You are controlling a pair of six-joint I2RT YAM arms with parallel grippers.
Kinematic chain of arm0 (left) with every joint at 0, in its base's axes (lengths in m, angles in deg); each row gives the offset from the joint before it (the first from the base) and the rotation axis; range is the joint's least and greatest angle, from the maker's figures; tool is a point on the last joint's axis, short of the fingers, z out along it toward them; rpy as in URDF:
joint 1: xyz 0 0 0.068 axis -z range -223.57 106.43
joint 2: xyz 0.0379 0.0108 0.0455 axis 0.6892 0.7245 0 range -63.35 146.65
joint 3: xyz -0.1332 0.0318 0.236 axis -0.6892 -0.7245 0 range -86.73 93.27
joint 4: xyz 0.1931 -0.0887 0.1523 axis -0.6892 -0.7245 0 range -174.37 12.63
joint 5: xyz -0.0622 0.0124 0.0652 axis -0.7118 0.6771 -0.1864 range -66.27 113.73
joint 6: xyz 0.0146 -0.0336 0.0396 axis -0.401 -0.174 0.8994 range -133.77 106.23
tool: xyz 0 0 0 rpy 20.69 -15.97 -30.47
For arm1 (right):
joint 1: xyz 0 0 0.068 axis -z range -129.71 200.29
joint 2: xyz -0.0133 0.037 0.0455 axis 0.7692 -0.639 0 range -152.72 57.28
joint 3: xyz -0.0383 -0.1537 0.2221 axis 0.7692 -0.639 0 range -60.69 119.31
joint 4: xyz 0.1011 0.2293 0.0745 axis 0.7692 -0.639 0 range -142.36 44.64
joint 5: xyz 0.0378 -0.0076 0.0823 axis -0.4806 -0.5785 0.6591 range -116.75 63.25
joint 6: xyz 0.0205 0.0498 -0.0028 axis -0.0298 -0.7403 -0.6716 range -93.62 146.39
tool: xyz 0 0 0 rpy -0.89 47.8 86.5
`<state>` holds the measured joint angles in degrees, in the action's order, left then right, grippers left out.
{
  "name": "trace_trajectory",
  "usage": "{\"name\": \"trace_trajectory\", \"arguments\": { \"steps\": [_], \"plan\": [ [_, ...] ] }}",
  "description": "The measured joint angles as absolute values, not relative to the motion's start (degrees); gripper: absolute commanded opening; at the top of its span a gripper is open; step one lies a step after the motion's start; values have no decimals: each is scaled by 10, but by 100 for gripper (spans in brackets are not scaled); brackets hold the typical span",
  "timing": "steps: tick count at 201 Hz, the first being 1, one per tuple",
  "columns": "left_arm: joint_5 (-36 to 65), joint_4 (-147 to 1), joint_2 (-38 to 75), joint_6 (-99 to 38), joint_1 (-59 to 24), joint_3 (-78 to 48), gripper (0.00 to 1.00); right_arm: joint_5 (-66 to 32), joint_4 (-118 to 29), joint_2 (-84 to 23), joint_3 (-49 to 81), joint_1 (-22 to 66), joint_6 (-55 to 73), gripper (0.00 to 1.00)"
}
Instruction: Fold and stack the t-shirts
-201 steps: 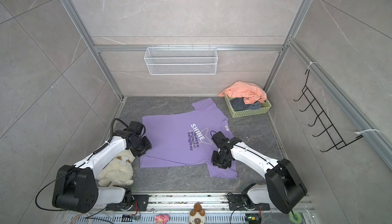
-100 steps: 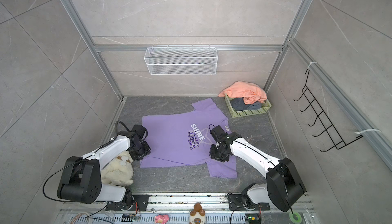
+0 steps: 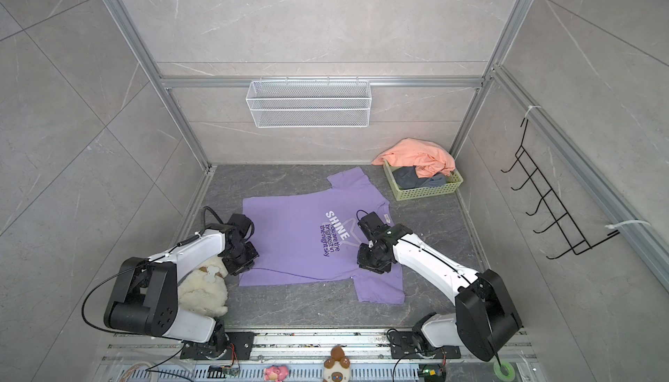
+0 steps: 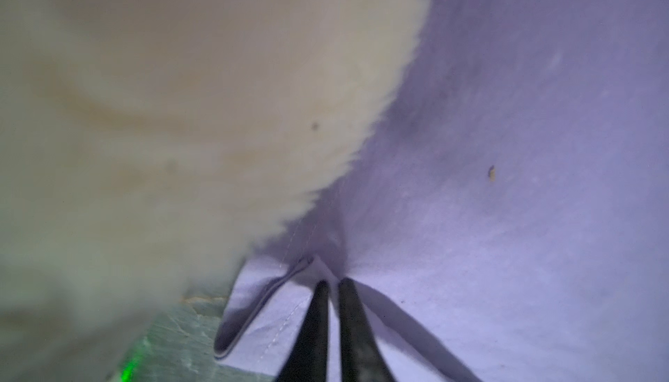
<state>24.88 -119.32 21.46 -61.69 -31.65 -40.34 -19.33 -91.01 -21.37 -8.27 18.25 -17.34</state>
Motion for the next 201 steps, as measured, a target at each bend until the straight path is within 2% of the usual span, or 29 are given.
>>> {"name": "trace_trajectory", "arguments": {
  "steps": [40,109,118,134,163,201],
  "plan": [
    [248,-1214,188,-616,-316,-403,0,-199,-910,-214,-81,183,-173,35],
    [195,-1314,-23,-620,-316,-427,0,-204,-910,-246,-58,183,-154,35],
    [180,-1327,-35,-621,-316,-443,10,-206,-910,-255,-50,183,-149,35],
    [154,-1354,-52,-623,-316,-473,18,-210,-910,-266,-36,183,-140,35],
    [138,-1409,-84,-625,-316,-457,41,-215,-911,-271,-29,186,-127,35],
    [137,-1398,-47,-620,-316,-348,45,-221,-915,-274,-26,195,-117,35]
  ]
}}
